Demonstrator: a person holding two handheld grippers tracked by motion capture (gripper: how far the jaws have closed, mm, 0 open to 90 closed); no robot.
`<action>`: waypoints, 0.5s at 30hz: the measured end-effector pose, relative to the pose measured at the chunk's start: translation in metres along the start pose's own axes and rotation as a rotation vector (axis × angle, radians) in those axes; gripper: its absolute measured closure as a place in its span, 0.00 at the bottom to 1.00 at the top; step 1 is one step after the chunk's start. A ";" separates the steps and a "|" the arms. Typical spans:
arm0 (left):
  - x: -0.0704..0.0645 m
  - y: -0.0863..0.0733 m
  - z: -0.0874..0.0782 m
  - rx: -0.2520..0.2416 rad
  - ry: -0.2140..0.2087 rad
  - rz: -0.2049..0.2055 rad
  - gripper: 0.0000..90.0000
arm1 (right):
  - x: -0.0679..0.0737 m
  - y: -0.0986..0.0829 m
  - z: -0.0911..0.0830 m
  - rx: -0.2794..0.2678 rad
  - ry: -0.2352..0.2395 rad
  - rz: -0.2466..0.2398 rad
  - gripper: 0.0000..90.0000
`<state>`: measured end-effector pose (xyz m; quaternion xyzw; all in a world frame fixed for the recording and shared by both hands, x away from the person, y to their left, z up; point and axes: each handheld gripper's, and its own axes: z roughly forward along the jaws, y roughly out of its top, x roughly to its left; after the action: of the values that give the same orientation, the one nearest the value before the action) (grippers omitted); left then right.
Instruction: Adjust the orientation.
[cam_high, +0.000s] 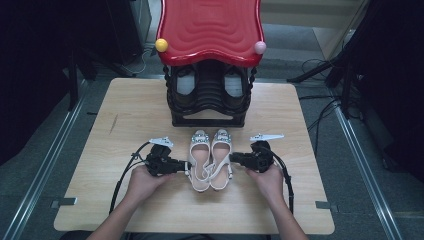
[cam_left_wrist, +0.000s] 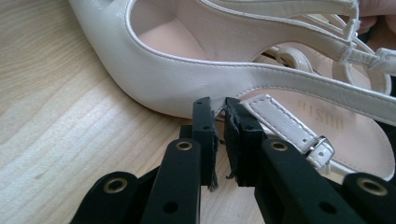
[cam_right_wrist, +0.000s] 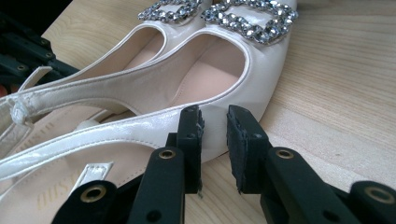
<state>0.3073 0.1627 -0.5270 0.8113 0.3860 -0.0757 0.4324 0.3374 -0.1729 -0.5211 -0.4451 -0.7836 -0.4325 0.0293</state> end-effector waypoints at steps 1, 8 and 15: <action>-0.001 0.000 0.000 0.002 -0.002 0.003 0.92 | 0.000 0.001 0.000 0.003 -0.004 -0.003 0.85; -0.008 -0.002 0.005 0.005 -0.025 0.006 0.91 | 0.000 0.003 -0.003 0.010 -0.032 -0.021 0.85; -0.019 -0.004 0.010 0.022 -0.032 0.007 0.89 | -0.002 0.004 -0.006 0.005 -0.065 -0.037 0.85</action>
<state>0.2936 0.1457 -0.5269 0.8161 0.3754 -0.0914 0.4299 0.3394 -0.1772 -0.5154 -0.4445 -0.7931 -0.4164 -0.0030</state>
